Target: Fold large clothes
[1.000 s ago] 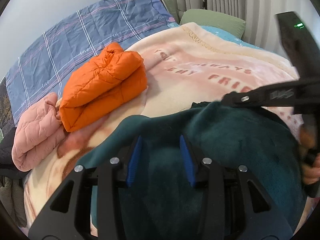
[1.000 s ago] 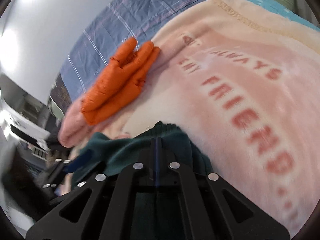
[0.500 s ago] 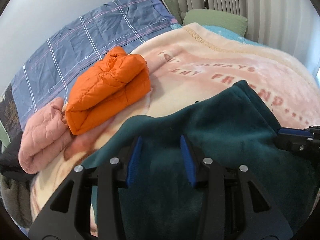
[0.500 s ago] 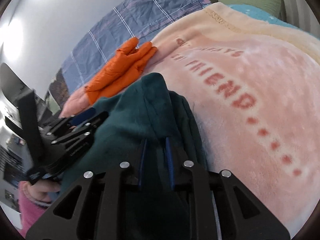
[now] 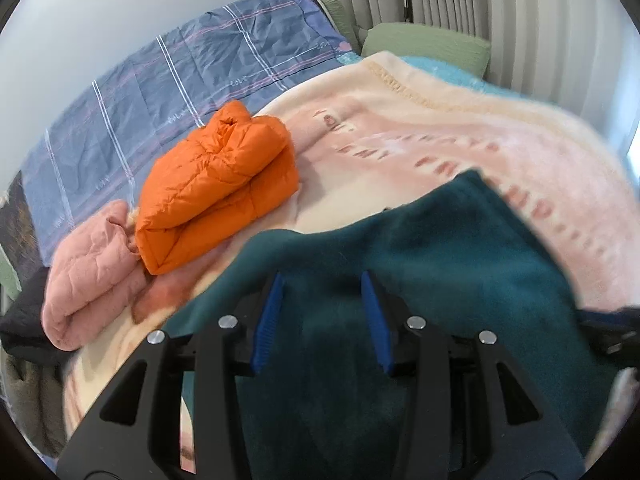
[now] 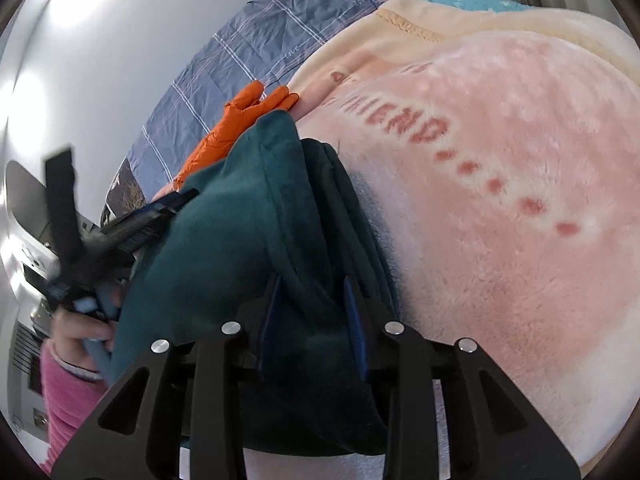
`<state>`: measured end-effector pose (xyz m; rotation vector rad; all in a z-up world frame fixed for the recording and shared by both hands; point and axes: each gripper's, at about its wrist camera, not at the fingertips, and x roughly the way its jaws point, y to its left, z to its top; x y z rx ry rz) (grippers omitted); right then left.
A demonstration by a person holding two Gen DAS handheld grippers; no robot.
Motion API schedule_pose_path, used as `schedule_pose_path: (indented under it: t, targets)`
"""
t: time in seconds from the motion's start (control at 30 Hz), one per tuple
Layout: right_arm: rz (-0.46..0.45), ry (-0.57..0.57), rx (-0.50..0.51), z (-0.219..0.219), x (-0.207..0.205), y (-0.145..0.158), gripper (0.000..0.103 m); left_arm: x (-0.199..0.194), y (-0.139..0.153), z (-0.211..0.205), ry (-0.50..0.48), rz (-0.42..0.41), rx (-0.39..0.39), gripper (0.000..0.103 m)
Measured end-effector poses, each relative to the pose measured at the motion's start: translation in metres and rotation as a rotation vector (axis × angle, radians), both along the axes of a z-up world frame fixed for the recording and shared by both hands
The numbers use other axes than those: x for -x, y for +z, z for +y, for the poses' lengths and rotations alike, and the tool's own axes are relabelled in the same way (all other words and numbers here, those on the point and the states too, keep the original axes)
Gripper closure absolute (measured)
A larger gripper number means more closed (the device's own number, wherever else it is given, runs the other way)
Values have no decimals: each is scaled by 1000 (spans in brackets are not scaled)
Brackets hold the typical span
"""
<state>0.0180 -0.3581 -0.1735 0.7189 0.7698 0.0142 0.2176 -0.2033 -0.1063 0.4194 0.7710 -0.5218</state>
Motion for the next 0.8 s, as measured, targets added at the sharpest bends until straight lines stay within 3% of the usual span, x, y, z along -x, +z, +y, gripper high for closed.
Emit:
schedule_pose_path:
  t: [0.07,0.13,0.2,0.23,0.27,0.33,0.37,0.4,0.47,0.57,0.63,0.8]
  targets:
    - [-9,-3,-3,0,0,0,72,8,18,1,-70,103,143,59]
    - [-26,-13,-20,-1,3,-1,72,23,25,-7,-148,127,188,48]
    - [-31,-15,-43,-3,9,-2,71,30,4,-29,-175,171,65,40]
    - [-35,-24,-74,-6,16,-2,71,34,-11,-38,-178,143,-5,39]
    - [-44,-34,-115,-11,24,-1,69,36,-14,-40,-179,124,-20,39]
    - [-63,-52,-191,-18,41,1,62,35,-11,-38,-176,129,-11,39]
    - [-48,-82,-176,-22,51,4,45,35,-12,-36,-177,128,-8,39]
    - [-46,-99,-156,-24,57,5,36,35,-12,-35,-177,127,0,39]
    - [-48,-88,-133,-26,67,3,32,36,-11,-34,-178,124,4,39]
    - [2,-26,-246,-28,66,-20,20,36,-12,-36,-179,112,-6,39]
    - [42,-1,-310,-26,61,-35,20,38,-11,-37,-179,105,-12,39]
    - [29,-1,-316,-20,56,-37,13,40,-10,-33,-179,97,1,39]
